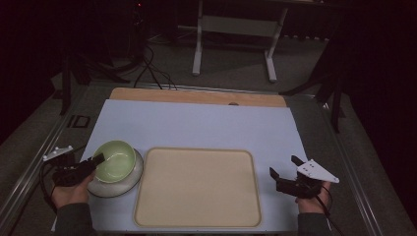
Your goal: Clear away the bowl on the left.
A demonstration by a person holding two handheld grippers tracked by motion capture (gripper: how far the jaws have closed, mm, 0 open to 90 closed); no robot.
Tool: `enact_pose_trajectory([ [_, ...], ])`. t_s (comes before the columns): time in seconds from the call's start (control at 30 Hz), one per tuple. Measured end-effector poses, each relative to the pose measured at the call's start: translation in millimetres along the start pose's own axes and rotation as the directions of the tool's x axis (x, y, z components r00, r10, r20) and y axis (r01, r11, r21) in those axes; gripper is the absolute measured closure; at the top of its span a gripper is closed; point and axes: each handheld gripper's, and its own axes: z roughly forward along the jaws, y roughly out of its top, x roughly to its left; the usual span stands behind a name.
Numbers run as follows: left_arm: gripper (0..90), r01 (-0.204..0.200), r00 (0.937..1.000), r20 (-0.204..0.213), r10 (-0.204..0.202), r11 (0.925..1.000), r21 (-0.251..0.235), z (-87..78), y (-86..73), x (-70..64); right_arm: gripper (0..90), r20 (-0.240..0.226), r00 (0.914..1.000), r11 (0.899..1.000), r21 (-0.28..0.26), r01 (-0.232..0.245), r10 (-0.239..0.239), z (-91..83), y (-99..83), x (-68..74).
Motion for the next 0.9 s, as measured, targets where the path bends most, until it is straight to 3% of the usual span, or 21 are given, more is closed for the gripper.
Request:
enact_pose_trajectory([
  [0.9,81.0,-0.036,0.9979,0.054,0.036,0.9993,-0.002,-1.0,2.2,-12.3,11.3,0.003,1.0,1.0,-0.004,-0.003,0.003,-1.0,0.4,-0.4],
])
